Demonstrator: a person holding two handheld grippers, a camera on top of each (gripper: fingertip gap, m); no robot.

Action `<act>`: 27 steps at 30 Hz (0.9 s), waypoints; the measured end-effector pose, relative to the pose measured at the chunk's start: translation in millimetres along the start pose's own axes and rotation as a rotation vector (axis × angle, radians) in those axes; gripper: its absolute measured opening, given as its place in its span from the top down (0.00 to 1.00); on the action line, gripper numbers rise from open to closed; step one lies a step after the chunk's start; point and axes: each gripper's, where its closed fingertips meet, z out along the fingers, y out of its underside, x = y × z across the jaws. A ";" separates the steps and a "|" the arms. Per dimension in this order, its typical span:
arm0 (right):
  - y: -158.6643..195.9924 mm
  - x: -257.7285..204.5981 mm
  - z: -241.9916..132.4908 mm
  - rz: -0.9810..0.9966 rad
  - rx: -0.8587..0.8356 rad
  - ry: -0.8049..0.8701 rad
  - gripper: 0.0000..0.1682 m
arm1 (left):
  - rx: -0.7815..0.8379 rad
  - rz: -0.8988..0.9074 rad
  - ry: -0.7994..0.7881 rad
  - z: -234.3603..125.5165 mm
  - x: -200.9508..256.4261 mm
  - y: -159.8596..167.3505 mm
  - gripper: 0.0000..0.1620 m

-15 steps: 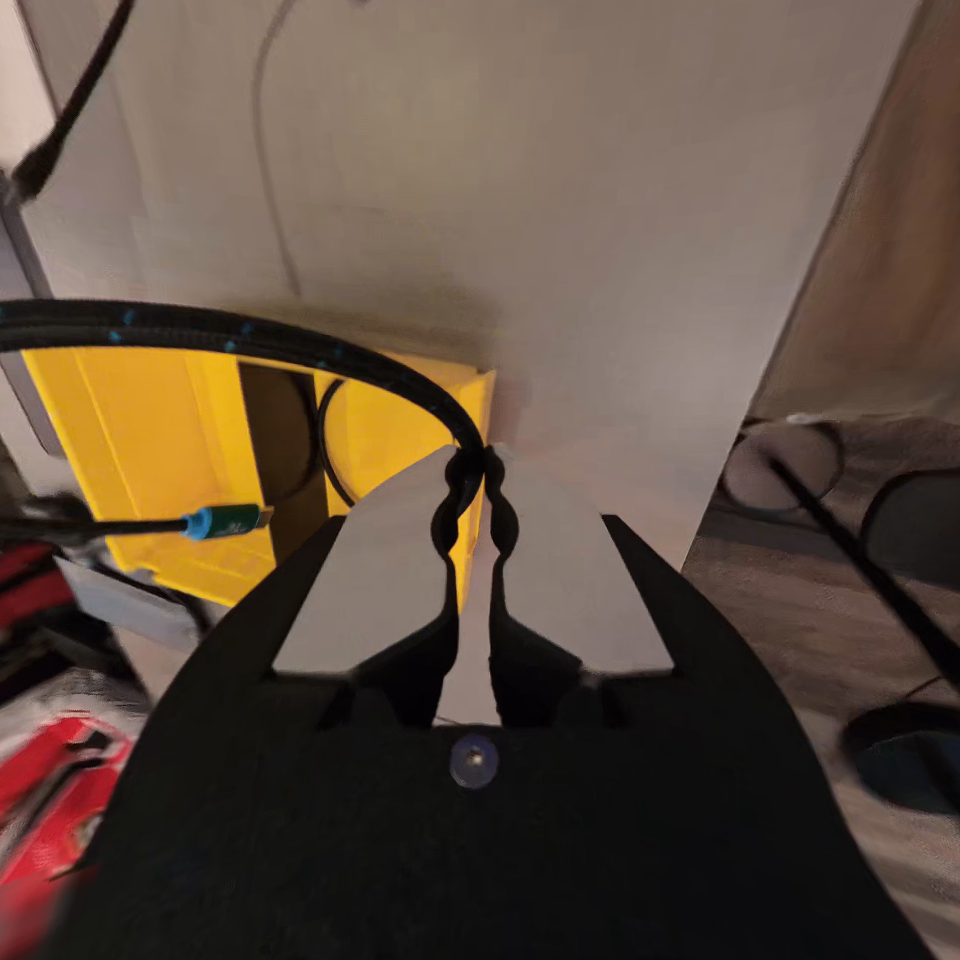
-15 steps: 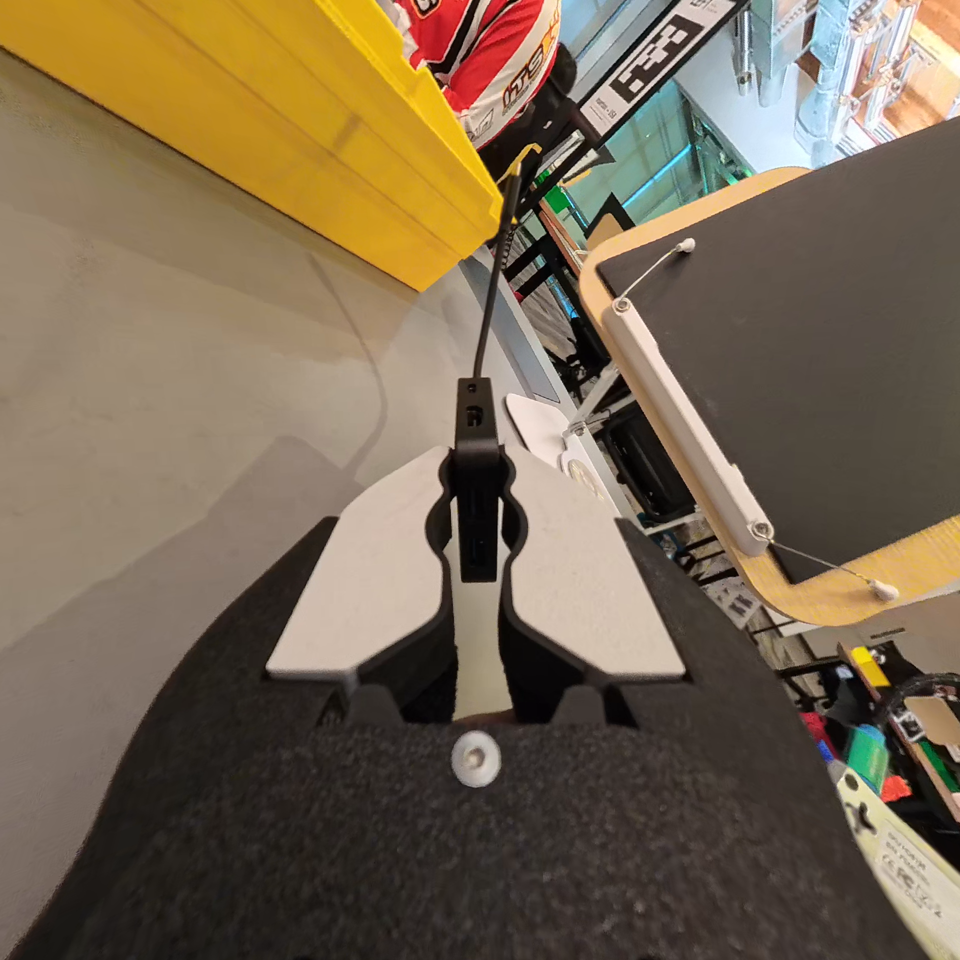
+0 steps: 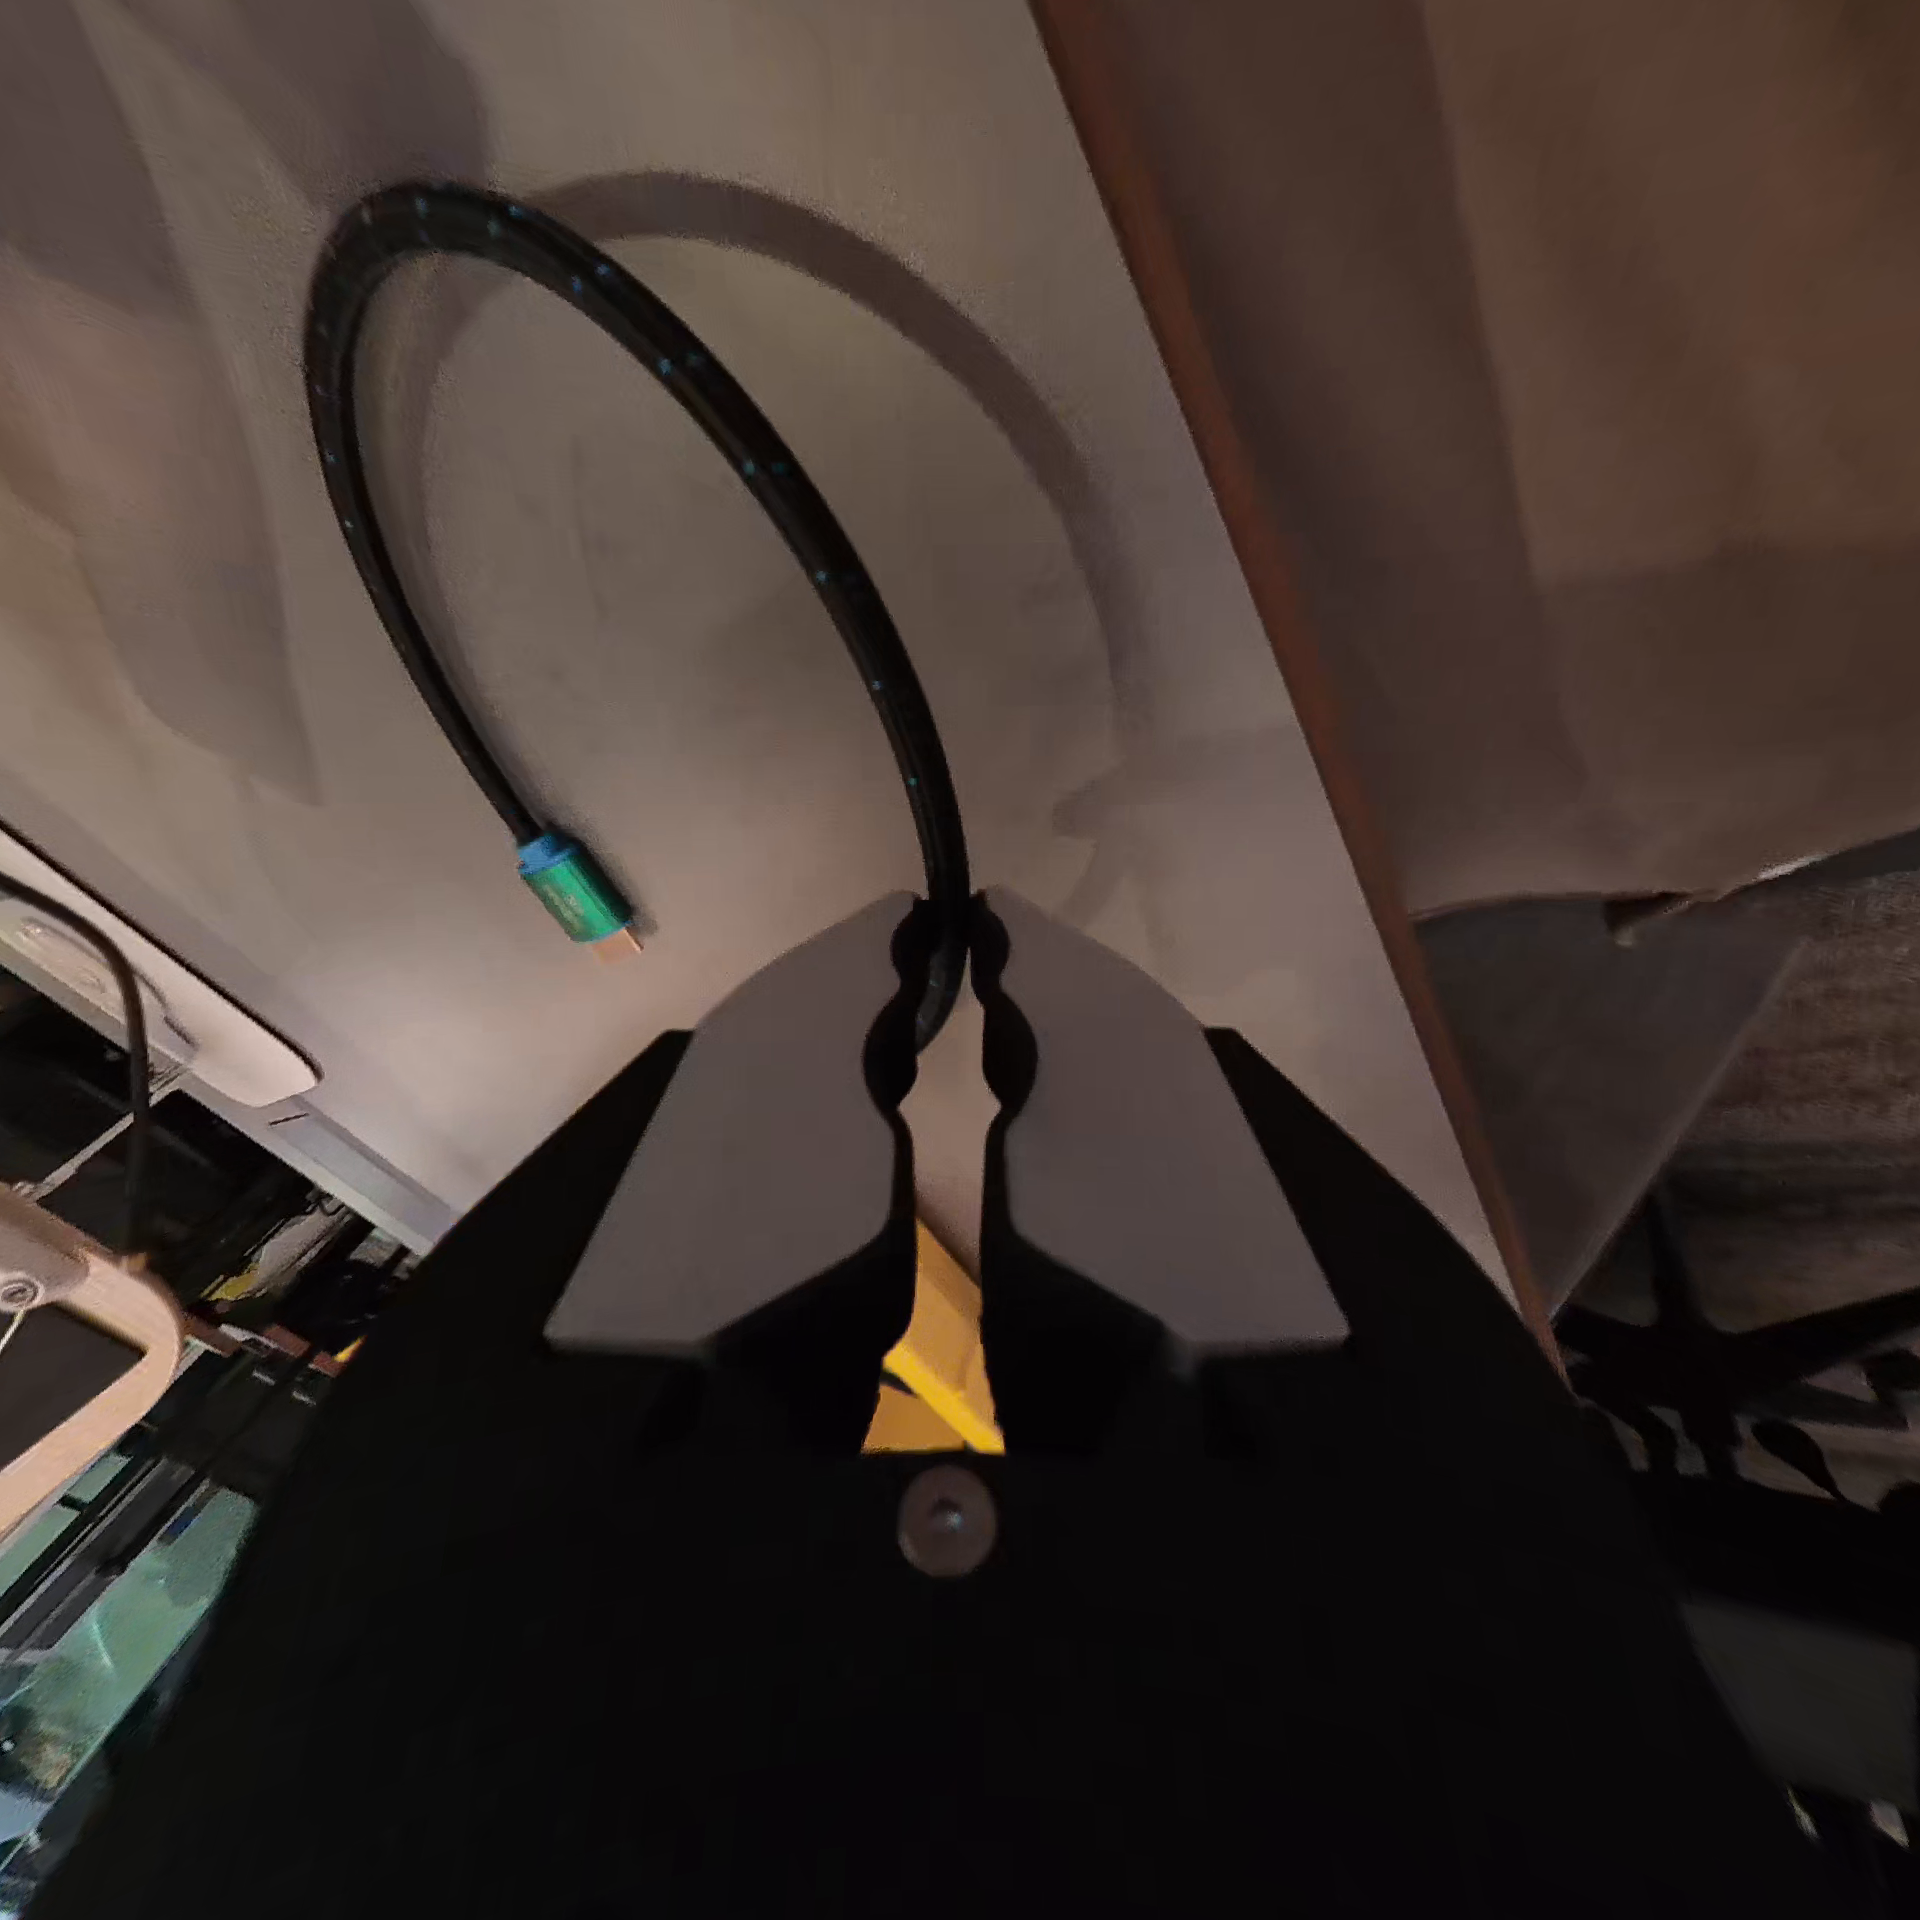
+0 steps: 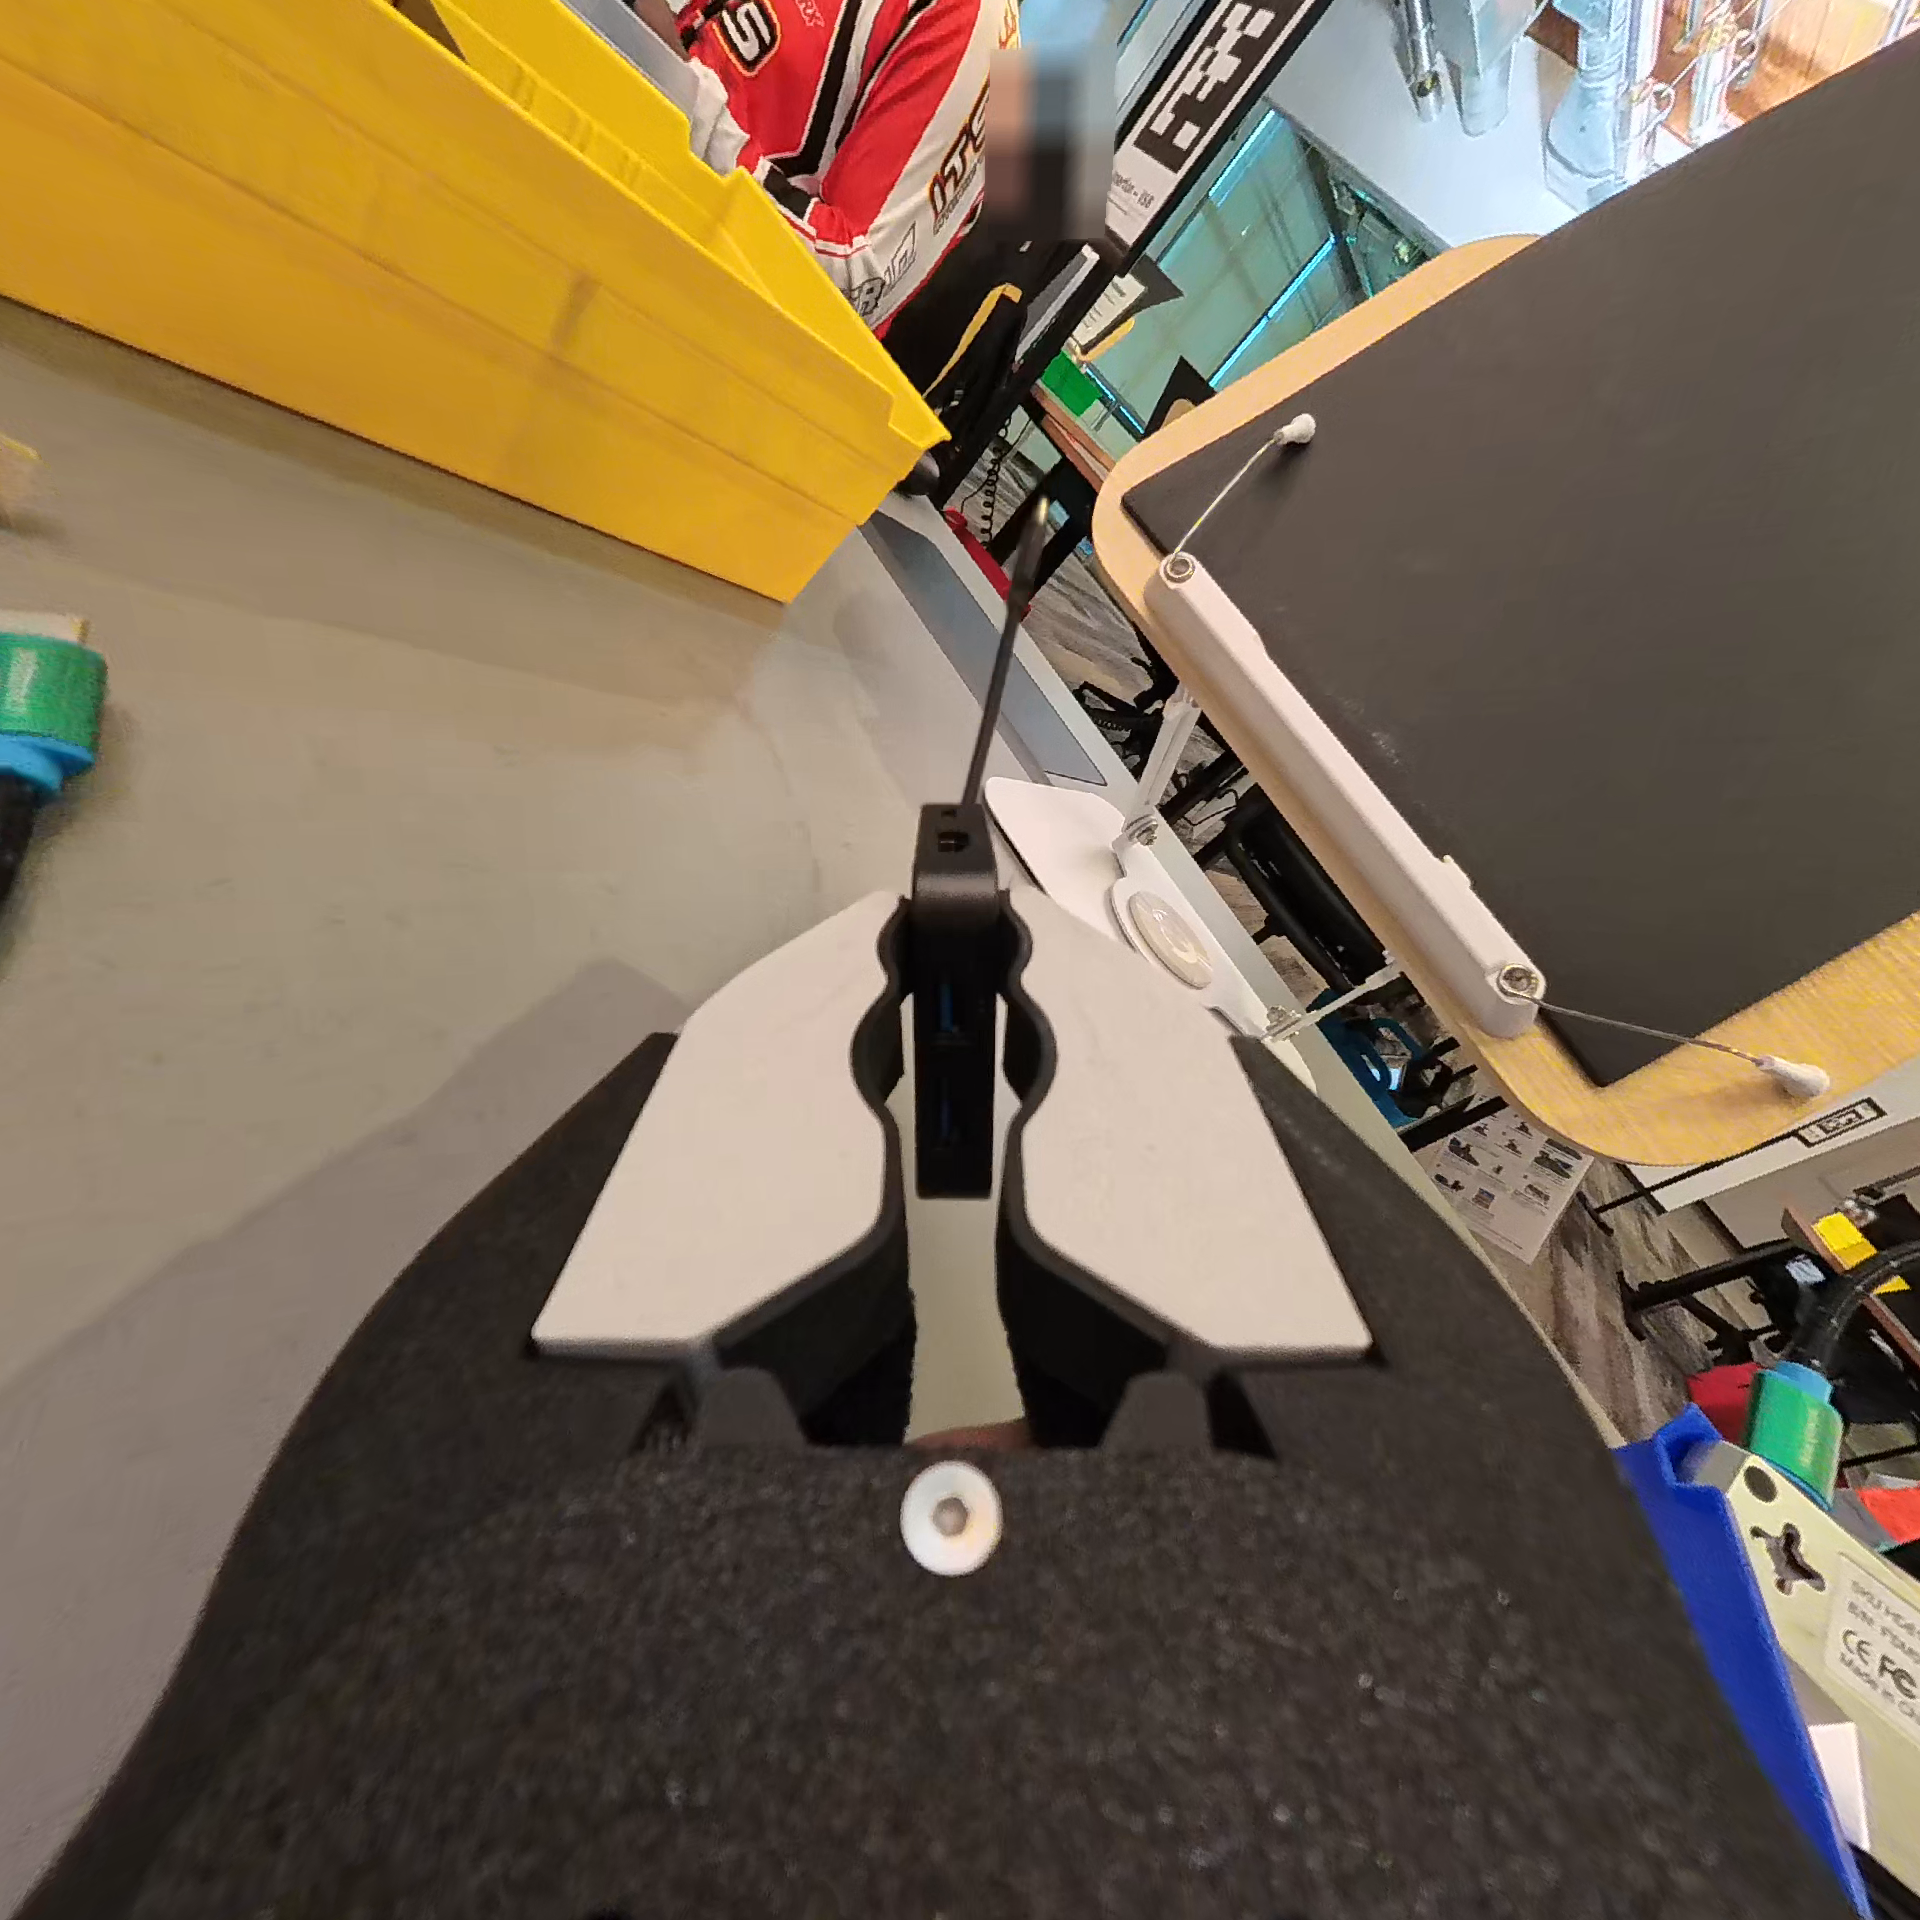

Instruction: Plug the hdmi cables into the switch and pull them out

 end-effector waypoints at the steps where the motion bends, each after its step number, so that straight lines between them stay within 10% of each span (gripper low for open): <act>1: 0.1 -0.4 0.1 -0.002 -0.001 -0.002 0.92 | 0.011 -0.010 -0.004 1.5 1.7 -2.1 0.96; 8: 1.0 -3.0 1.1 -0.015 -0.009 -0.011 0.92 | 0.034 -0.432 0.149 4.1 32.6 15.1 0.84; 18: -1.4 -8.8 0.9 -0.038 -0.004 -0.030 0.92 | 0.422 -1.514 -0.173 17.0 -27.6 59.7 0.73; 27: -20.6 -14.5 -8.8 0.038 0.101 -0.079 0.92 | 0.598 -1.506 -0.263 19.5 -110.1 32.3 0.65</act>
